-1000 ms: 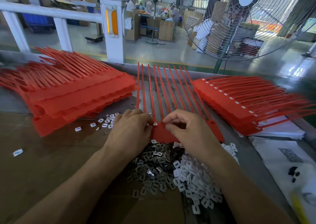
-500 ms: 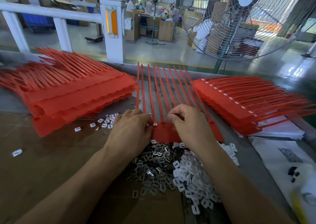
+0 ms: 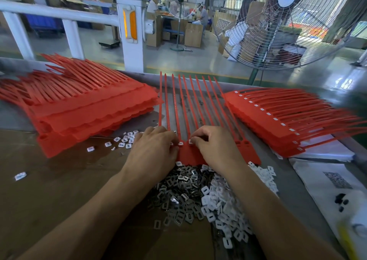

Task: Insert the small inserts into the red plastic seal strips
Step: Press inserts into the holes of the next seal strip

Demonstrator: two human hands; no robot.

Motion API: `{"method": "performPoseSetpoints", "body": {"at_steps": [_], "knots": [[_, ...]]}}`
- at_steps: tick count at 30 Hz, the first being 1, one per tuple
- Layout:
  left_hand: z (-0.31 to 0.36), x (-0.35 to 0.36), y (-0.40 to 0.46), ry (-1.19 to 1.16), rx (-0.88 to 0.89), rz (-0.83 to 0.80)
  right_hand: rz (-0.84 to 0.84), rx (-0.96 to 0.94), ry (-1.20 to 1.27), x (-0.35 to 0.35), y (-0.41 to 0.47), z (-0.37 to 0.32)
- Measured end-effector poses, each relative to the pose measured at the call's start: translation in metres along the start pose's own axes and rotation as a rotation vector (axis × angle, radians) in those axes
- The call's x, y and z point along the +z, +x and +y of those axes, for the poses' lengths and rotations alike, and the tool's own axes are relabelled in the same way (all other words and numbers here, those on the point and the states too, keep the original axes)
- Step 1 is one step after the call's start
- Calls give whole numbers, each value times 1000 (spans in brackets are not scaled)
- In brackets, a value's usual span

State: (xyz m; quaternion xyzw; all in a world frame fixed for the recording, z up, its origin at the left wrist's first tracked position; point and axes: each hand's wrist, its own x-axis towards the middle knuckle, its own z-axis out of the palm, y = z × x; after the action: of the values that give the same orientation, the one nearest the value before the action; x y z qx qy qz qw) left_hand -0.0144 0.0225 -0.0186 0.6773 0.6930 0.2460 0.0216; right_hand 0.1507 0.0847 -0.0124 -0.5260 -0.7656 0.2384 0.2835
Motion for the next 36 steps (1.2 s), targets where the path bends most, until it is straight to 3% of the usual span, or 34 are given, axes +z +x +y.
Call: {"method": "performPoseSetpoints", "body": {"at_steps": [16, 31, 36], "knots": [[-2, 1, -1, -11, 8, -14, -2, -97, -159, -4, -9, 1], [-3, 3, 0, -15, -2, -16, -112, -193, -535, -2, -14, -7], [-3, 3, 0, -35, -4, -16, -130, -169, -532, -3, -12, -9]]}}
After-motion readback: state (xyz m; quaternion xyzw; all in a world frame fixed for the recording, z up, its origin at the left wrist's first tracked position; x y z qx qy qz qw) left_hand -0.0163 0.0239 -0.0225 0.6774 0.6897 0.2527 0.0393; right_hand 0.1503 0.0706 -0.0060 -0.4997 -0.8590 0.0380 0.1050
